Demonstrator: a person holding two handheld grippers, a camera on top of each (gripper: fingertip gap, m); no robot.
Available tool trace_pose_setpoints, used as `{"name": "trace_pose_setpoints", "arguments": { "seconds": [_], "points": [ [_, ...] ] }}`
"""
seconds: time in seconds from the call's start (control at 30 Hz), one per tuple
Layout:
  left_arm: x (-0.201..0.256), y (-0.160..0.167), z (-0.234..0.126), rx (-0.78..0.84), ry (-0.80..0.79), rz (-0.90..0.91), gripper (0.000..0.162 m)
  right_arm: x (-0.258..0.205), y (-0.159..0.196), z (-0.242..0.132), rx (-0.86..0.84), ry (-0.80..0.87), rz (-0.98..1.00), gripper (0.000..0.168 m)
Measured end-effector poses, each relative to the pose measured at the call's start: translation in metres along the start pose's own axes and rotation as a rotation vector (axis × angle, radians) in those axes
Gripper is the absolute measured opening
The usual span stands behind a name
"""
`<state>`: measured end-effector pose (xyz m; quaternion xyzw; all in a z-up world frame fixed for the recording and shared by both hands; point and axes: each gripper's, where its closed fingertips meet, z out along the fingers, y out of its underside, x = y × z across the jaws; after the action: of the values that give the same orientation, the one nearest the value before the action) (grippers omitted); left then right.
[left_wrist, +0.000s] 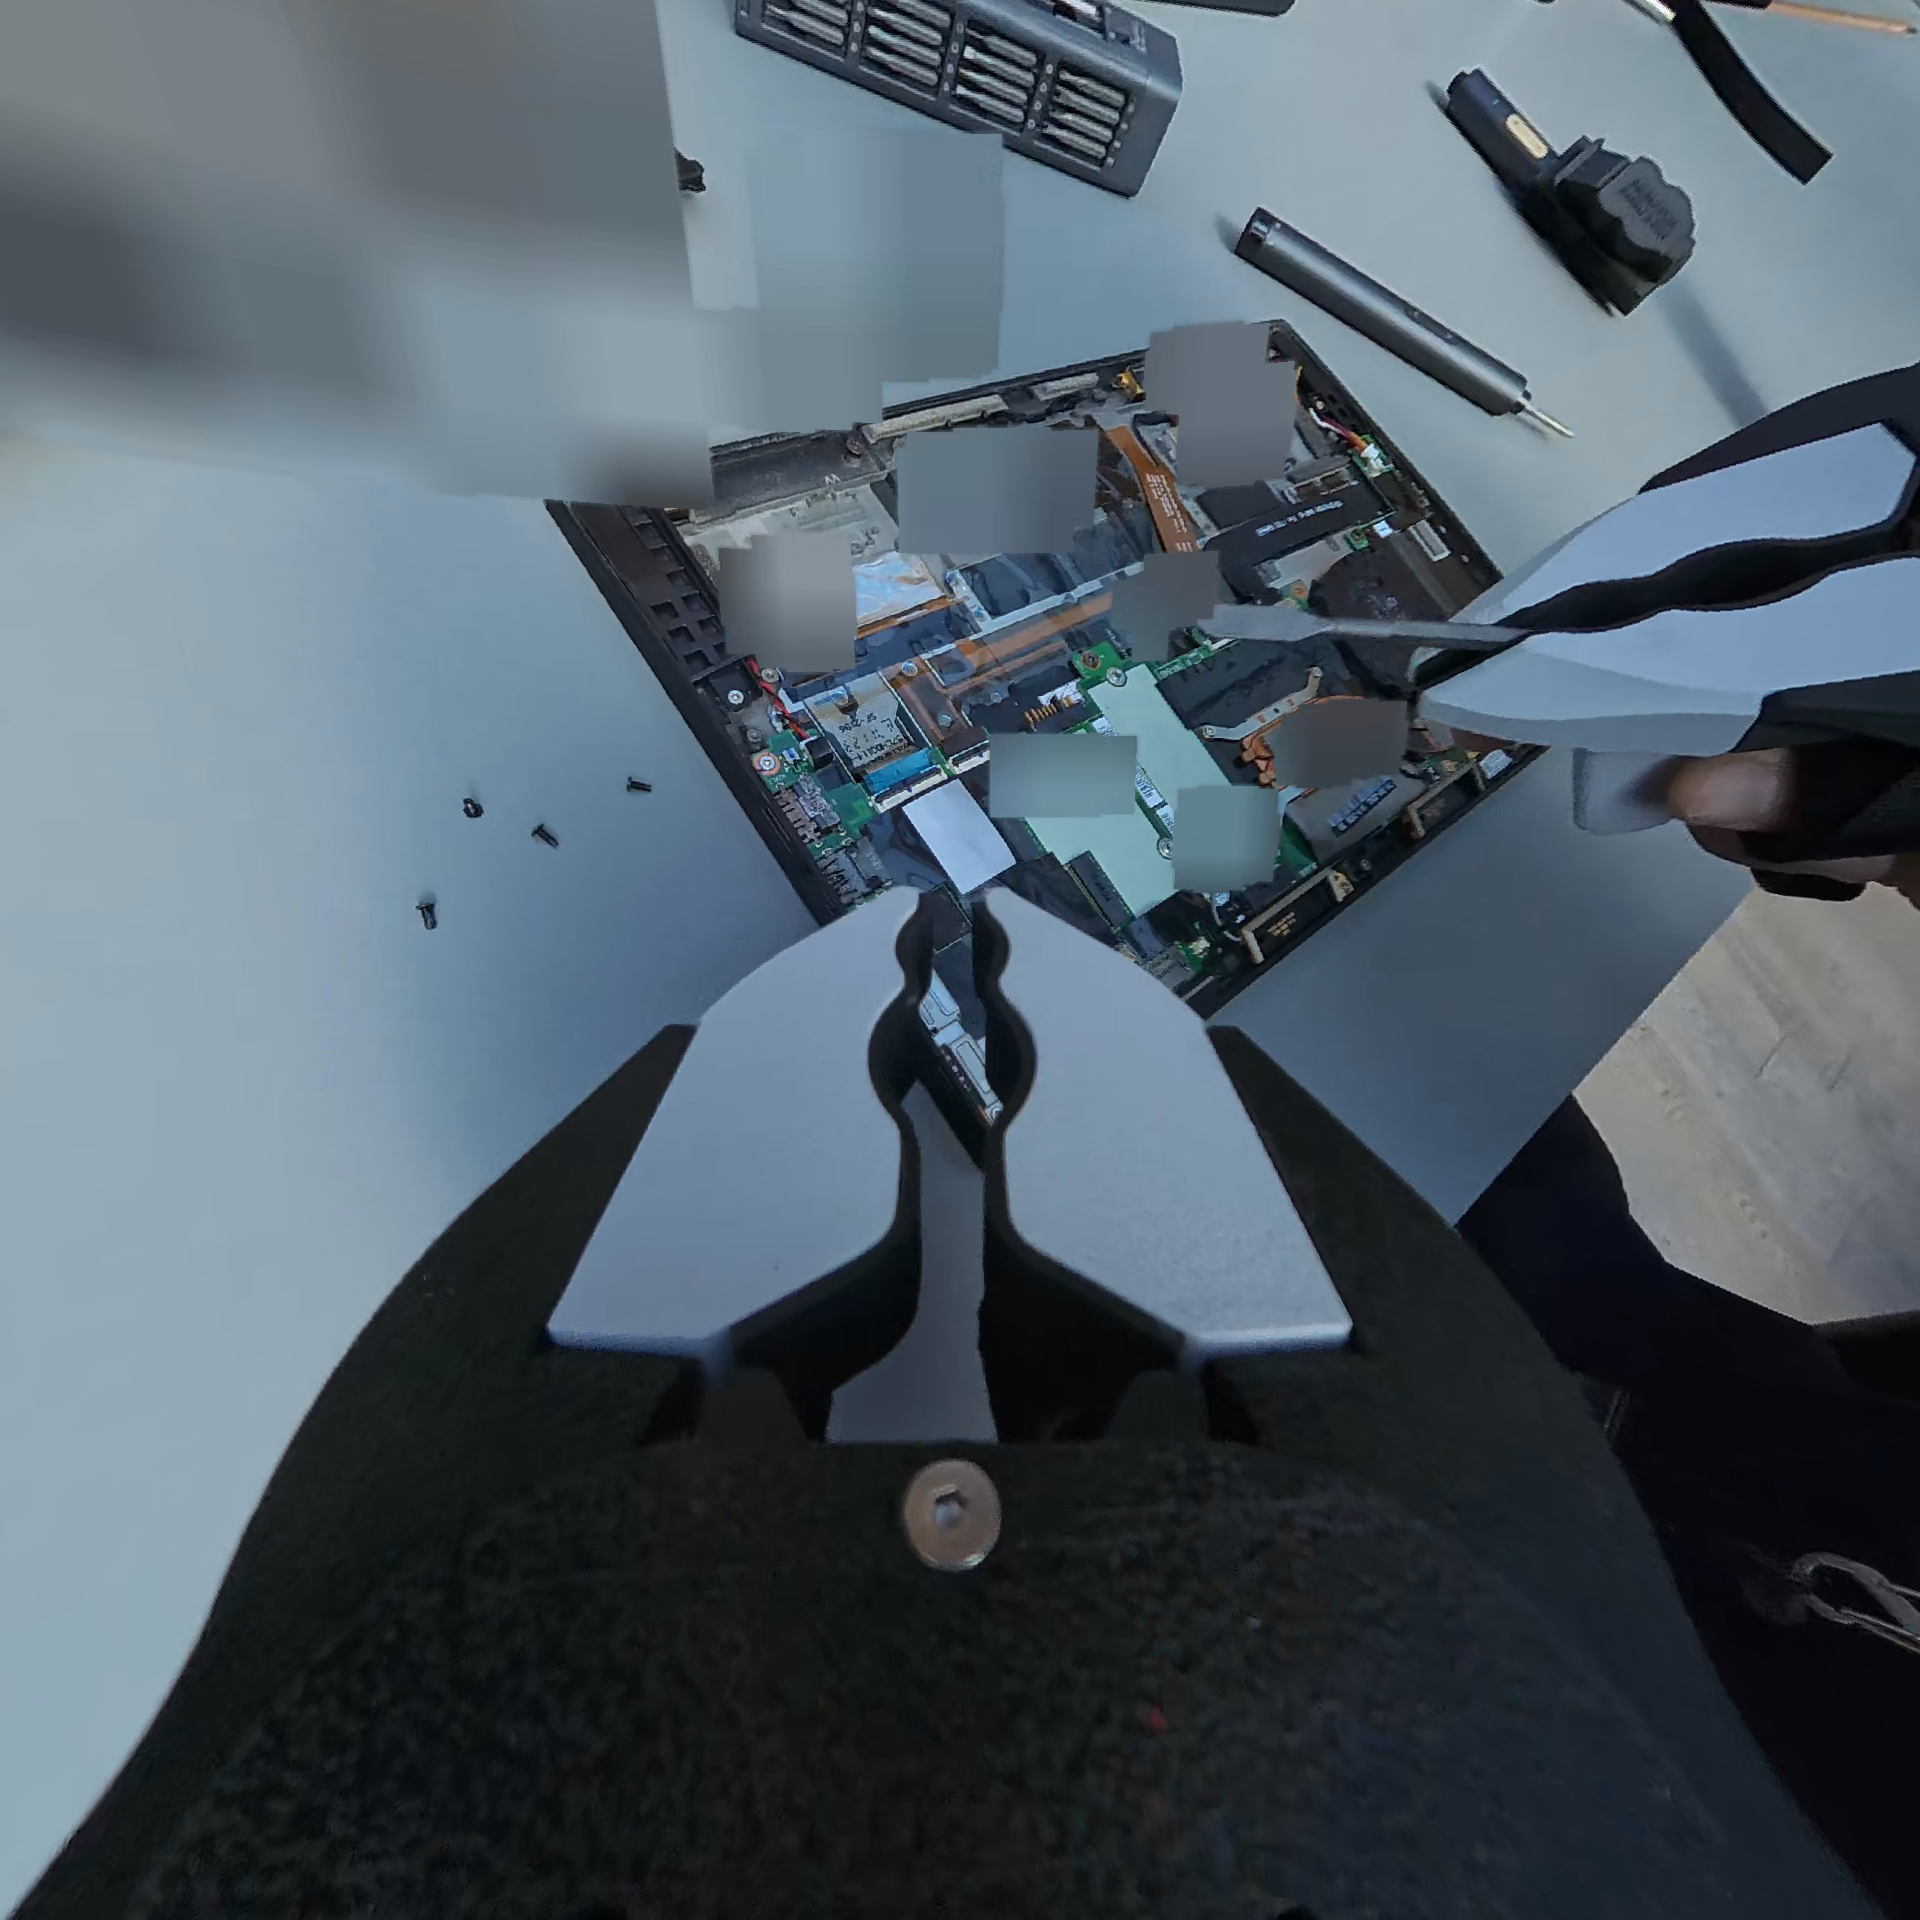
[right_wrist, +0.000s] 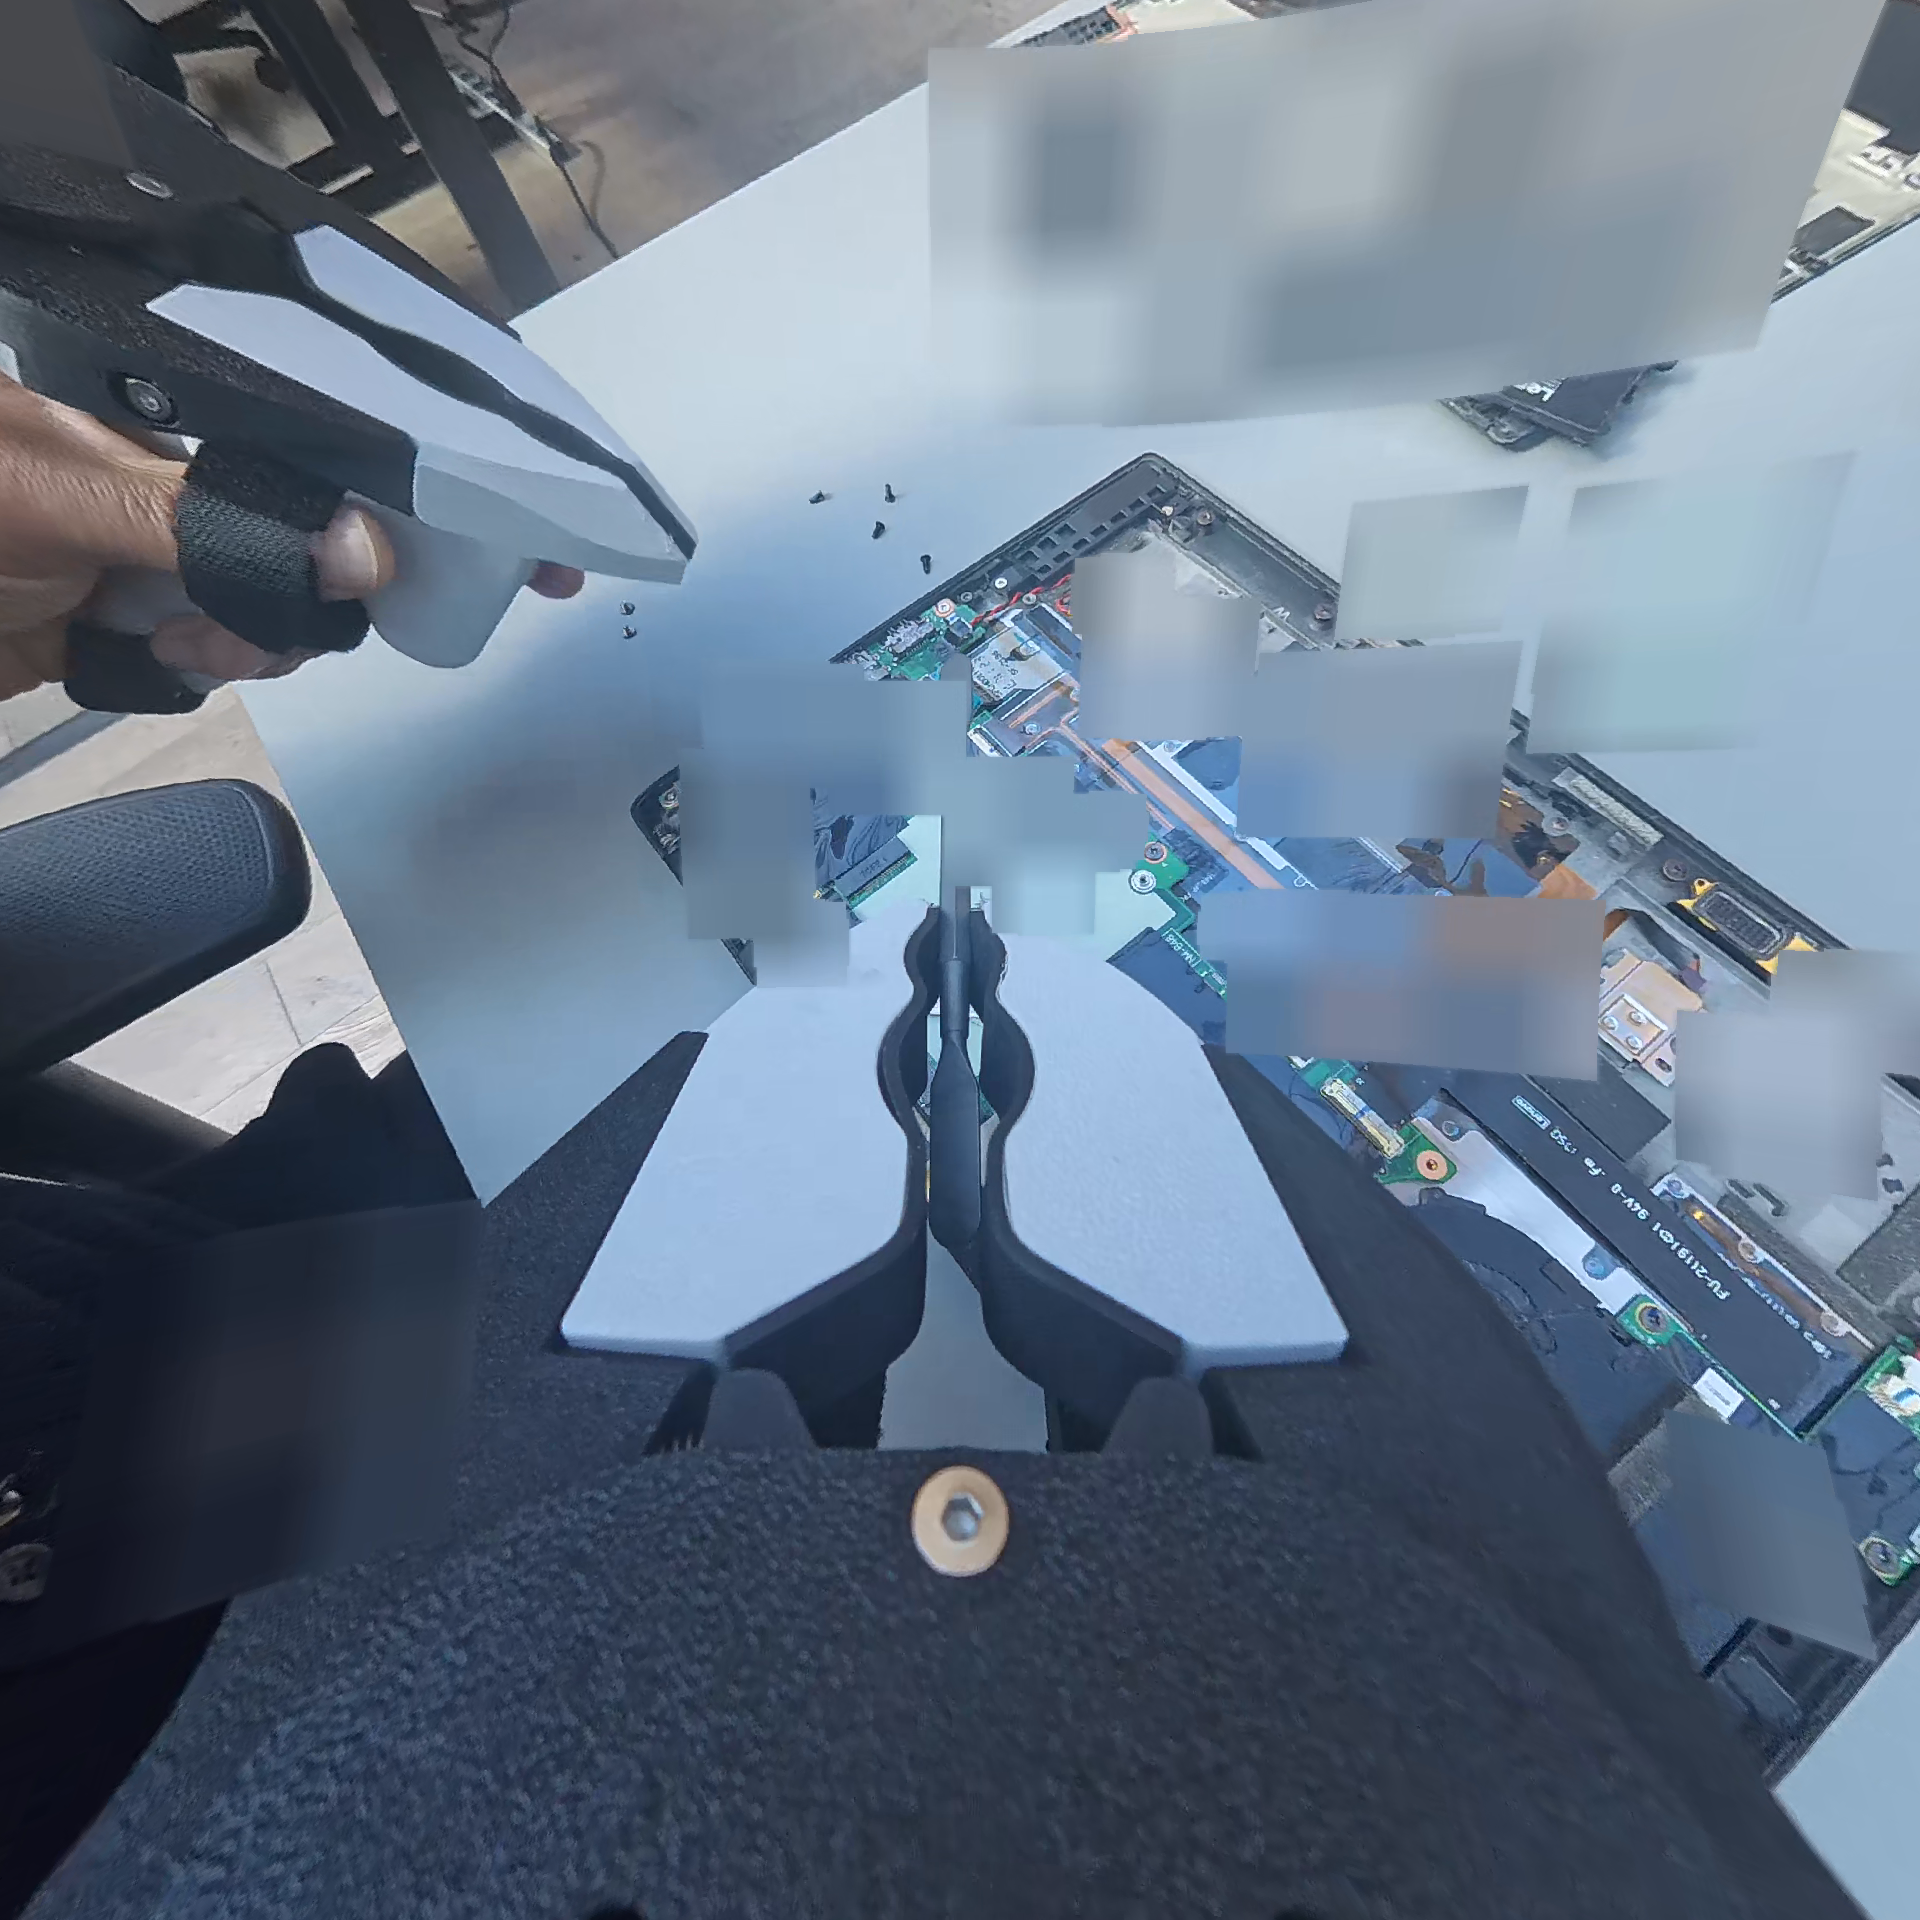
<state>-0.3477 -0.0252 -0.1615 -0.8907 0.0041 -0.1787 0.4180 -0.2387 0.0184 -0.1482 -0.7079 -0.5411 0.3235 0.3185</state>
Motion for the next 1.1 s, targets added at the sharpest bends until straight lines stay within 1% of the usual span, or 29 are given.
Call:
{"name": "trace_pose_setpoints", "arguments": {
  "seconds": [0.03,0.13,0.3,0.57,0.73,0.93,1.1],
  "points": [
    [0.002,-0.002,0.000,0.004,0.010,-0.002,0.000,0.000,0.000,0.001,-0.001,-0.005,0.002,0.004],
    [0.005,-0.004,0.000,0.012,0.012,0.011,0.000,-0.002,0.004,0.001,-0.014,-0.014,0.005,0.004],
    [0.004,0.004,0.009,-0.018,0.024,-0.003,0.000,0.001,0.016,0.006,-0.066,-0.018,0.018,0.004],
    [0.002,0.003,0.013,-0.025,0.028,-0.003,0.000,0.009,0.032,0.016,-0.260,-0.030,-0.053,0.004],
    [-0.008,0.007,0.012,-0.033,-0.001,0.006,0.000,0.019,0.029,0.026,-0.351,-0.035,-0.116,0.004],
    [-0.015,0.015,0.014,-0.068,-0.018,-0.004,0.002,0.019,0.023,0.037,-0.406,-0.055,-0.164,0.004],
    [-0.025,0.018,0.016,-0.090,-0.079,0.023,0.000,0.021,0.021,0.040,-0.436,-0.056,-0.195,0.004]
  ]
}}
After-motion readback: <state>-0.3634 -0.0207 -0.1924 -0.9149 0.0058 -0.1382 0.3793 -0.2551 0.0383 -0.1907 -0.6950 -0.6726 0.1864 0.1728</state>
